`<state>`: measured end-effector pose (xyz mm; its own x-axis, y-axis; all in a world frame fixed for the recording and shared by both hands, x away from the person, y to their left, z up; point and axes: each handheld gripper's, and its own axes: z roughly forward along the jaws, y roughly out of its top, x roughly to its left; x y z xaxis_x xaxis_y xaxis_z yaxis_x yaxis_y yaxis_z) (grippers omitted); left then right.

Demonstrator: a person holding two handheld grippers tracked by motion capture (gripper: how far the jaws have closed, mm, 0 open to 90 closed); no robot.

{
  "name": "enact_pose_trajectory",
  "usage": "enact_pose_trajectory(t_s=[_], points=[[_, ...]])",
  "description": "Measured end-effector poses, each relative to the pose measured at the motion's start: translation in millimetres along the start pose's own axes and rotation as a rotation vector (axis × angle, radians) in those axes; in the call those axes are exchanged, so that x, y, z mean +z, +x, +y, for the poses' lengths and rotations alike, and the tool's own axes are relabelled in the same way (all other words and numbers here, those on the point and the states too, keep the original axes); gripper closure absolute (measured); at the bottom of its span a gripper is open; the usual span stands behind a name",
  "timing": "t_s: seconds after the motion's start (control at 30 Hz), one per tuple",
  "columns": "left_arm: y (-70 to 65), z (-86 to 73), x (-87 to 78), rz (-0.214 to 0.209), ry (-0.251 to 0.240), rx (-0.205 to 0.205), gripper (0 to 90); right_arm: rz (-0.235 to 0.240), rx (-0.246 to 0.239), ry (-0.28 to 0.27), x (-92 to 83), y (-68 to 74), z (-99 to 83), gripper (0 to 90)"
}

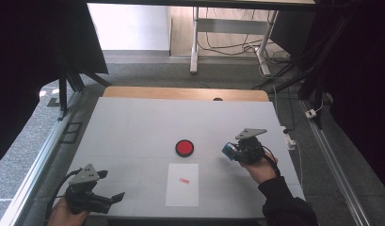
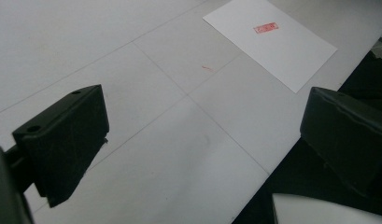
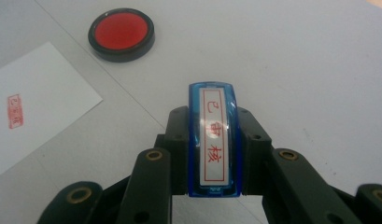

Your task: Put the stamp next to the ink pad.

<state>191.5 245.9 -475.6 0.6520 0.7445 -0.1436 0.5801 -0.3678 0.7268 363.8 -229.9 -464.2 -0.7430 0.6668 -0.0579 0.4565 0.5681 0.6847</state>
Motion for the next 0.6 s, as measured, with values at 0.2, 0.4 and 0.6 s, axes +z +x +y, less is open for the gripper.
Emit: enact_pose_trajectory(t_s=[0.2,0.4,0.6], points=[[0.3,0.0,0.2,0.000,0.000,-0.004,1.0,0.005,0.006,0.014,9.1,-2.1,-3.7,70.1],[0.4,0.2,0.5,0.004,0.004,-0.004,0.2,0.013,0.006,0.038,16.4,-3.4,-6.3,70.1],[0.1,0.3,0.8,0.005,0.007,-0.004,0.2,0.018,0.007,0.065,21.9,-2.3,-7.9,70.0]])
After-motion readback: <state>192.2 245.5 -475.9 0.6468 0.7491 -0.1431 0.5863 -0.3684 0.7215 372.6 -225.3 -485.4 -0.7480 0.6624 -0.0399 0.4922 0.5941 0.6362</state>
